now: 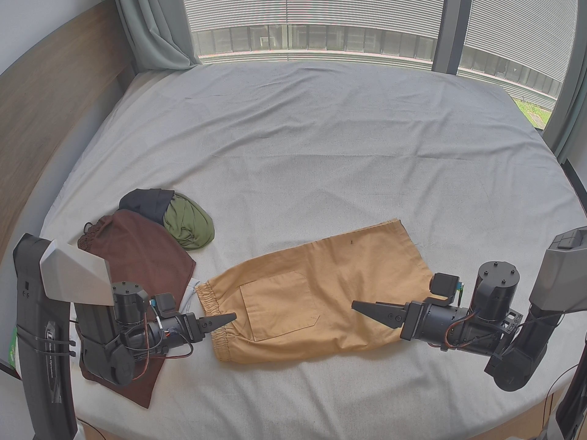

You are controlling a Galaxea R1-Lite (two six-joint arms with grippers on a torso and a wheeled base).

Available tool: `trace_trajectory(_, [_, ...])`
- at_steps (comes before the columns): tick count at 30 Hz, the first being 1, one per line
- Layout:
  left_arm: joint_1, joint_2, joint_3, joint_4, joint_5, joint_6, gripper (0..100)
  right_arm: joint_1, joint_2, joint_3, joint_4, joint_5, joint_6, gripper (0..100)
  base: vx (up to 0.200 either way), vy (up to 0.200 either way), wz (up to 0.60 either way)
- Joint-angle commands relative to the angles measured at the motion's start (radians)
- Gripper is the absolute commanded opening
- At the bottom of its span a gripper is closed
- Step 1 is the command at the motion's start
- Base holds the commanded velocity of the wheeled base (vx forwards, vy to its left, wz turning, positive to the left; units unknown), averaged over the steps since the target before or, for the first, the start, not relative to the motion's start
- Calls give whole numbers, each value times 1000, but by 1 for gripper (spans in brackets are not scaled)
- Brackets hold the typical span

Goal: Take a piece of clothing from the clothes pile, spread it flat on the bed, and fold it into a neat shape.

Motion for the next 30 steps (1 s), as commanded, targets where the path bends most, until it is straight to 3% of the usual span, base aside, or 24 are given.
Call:
trace_trajectory(1, [-22, 10, -4, -1, 18, -8, 100, 0, 3, 0, -1, 0, 0, 100, 0, 0, 0])
trace_trajectory(15, [-54, 42, -15, -1, 80, -26, 100, -2, 3, -3, -2, -1, 0, 100, 0, 0, 0])
trace_trajectory(19, [-88, 41, -33, -1, 152, -86, 100, 0, 4, -3, -1, -1, 0, 100, 0, 0, 0])
trace_trajectory(21, [-88, 41, -33, -1, 152, -86, 100, 0, 4, -3, -1, -1, 0, 100, 0, 0, 0])
trace_trajectory(22, [-96, 41, -54, -1, 199, -104, 100, 0, 3, -3, -1, -1, 0, 100, 0, 0, 0])
trace_trajectory(30, [-103, 42, -62, -2, 213, -118, 100, 0, 4, -3, -1, -1, 0, 100, 0, 0, 0])
